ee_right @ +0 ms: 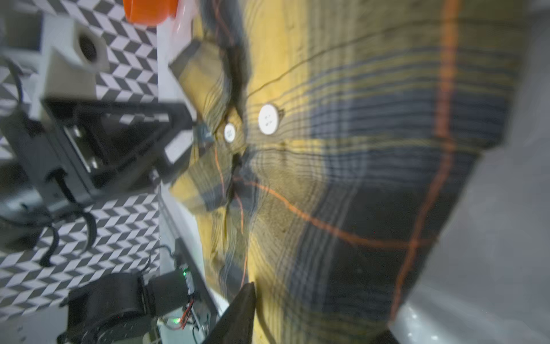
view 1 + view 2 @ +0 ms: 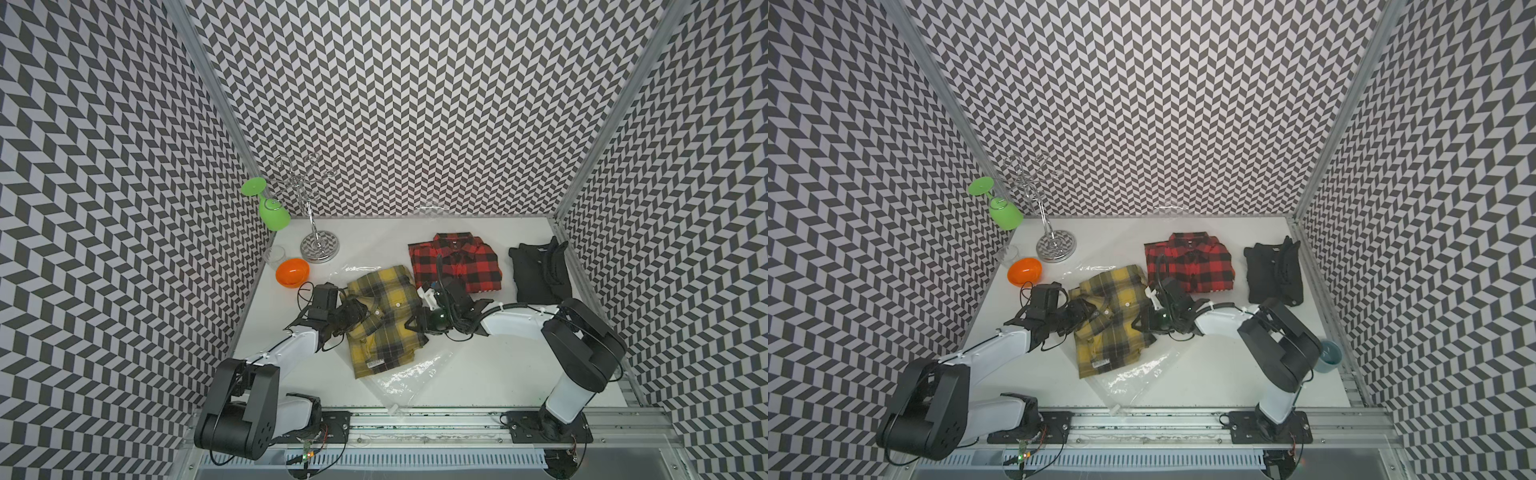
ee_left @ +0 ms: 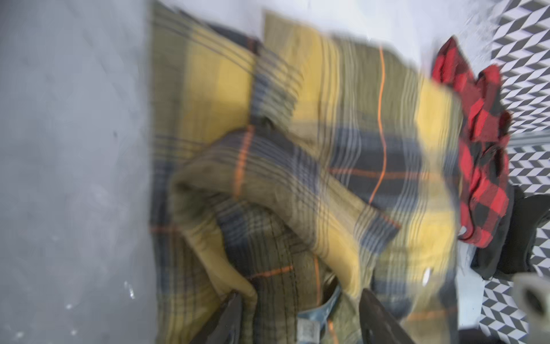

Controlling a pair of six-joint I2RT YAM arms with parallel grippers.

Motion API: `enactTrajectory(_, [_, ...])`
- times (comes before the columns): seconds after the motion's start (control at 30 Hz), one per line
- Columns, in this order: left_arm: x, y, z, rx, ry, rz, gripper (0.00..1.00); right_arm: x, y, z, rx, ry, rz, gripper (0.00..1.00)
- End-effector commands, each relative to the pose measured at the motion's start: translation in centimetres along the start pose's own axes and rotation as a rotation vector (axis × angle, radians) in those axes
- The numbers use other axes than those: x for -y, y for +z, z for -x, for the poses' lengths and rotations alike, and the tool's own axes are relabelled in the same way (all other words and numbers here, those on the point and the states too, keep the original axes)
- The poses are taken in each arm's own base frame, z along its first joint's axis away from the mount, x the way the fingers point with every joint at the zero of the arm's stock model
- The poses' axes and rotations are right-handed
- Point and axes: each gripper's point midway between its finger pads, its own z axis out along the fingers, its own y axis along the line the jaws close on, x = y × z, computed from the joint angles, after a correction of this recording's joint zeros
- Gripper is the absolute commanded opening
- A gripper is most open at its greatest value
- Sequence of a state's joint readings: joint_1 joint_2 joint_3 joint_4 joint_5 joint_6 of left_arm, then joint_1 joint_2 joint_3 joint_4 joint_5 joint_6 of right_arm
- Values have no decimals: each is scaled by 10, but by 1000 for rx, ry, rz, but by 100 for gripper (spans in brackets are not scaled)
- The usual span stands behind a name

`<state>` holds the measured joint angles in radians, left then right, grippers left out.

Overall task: Place the folded shirt into the vacuum bag
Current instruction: Adjust the shirt in the vacuum bag, then pick up the shirt in the vacuum bag.

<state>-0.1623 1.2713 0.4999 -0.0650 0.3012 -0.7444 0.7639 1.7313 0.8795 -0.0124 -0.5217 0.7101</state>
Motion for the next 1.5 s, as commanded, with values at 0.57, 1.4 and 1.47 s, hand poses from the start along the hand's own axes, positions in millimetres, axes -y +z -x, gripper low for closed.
enactTrajectory(0.57, [61, -35, 32, 110, 262, -2, 52, 13, -1, 74, 124, 72, 54, 66])
enactTrajectory(1.4, [41, 42, -70, -165, 158, -116, 35, -30, 22, 64, 104, 93, 136, 53])
enactTrajectory(1.47, [42, 41, -69, -161, 163, -117, 35, -24, 19, 63, 114, 88, 96, 58])
